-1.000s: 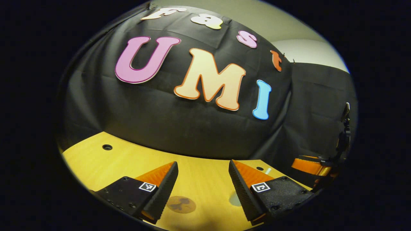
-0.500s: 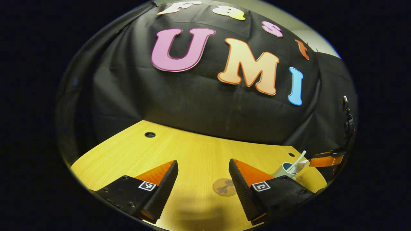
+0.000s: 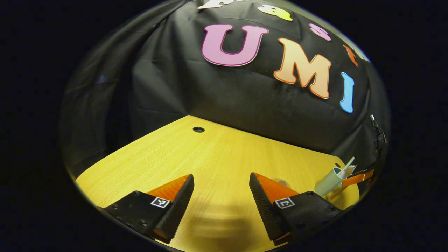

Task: Put the toothbrush and toothpaste on the desktop into the cup, then pick up the cup and place it on the coaster on the desktop.

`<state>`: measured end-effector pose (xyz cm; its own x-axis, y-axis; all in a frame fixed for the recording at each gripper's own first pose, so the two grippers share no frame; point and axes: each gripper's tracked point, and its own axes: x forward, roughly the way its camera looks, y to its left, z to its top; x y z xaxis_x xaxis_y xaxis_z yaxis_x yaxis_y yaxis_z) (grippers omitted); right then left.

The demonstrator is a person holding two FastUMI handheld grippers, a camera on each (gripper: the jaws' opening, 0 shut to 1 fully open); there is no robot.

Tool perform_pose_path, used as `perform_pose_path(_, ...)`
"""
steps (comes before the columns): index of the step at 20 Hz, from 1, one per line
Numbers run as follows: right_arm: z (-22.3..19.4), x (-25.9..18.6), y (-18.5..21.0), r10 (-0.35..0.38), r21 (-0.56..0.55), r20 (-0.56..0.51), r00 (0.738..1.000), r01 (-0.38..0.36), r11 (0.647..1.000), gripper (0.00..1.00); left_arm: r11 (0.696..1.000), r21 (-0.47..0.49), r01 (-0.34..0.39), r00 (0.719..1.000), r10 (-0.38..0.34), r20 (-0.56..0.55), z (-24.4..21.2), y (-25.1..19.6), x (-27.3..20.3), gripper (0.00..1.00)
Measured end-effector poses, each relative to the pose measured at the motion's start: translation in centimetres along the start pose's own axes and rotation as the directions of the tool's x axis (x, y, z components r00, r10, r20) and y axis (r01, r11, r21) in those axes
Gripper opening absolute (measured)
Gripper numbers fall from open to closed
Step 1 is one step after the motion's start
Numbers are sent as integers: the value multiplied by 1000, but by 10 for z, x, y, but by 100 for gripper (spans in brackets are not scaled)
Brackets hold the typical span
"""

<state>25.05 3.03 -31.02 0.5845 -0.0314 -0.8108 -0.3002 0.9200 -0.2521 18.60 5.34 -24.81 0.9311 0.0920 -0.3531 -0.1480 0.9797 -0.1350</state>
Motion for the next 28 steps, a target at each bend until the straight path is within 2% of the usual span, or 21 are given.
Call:
perform_pose_path(1,-2,5,-1,-5,2,-23,1000,5,1000,98,1000,-10,-14,1000,14,-7,-3,7,-3,93)
perform_pose_path(2,-5,8,-2,-9,3,-54,999,9,1000,94,1000,-22,-23,1000,23,-10,-6,13,-5,93)
perform_pose_path(4,-9,15,-4,-21,-6,-109,994,21,1000,98,999,-35,-40,999,40,-17,-11,21,-8,93)
perform_pose_path(6,-15,21,-7,-35,-27,-152,988,31,999,94,998,-30,-59,998,58,-30,-15,30,-12,93)
perform_pose_path(7,-15,23,-6,-39,-34,-167,985,34,999,98,998,-25,-65,997,64,-36,-17,30,-12,93)
perform_pose_path(11,-20,33,-3,-51,-72,-222,974,36,997,90,998,-19,-68,997,67,-50,-23,33,-12,93)
perform_pose_path(13,-20,37,-8,-82,-110,-237,968,58,992,71,998,-23,-60,996,58,-60,-25,34,-14,93)
perform_pose_path(14,-20,36,-8,-86,-115,-242,967,59,992,64,998,-27,-54,996,52,-67,-27,33,-15,93)
perform_pose_path(15,-20,36,-8,-88,-116,-250,964,61,991,63,999,-31,-45,996,43,-72,-28,31,-15,93)
perform_pose_path(19,-20,36,-7,-100,-121,-270,958,69,990,28,999,-38,-3,997,0,-81,-34,19,-26,93)
perform_pose_path(24,-18,38,-6,-120,-148,-268,956,82,986,23,996,-75,42,992,-50,-113,-43,4,-19,93)
perform_pose_path(28,-17,37,-1,-123,-166,-264,957,80,983,23,994,-81,75,990,-84,-115,-45,-1,-20,93)
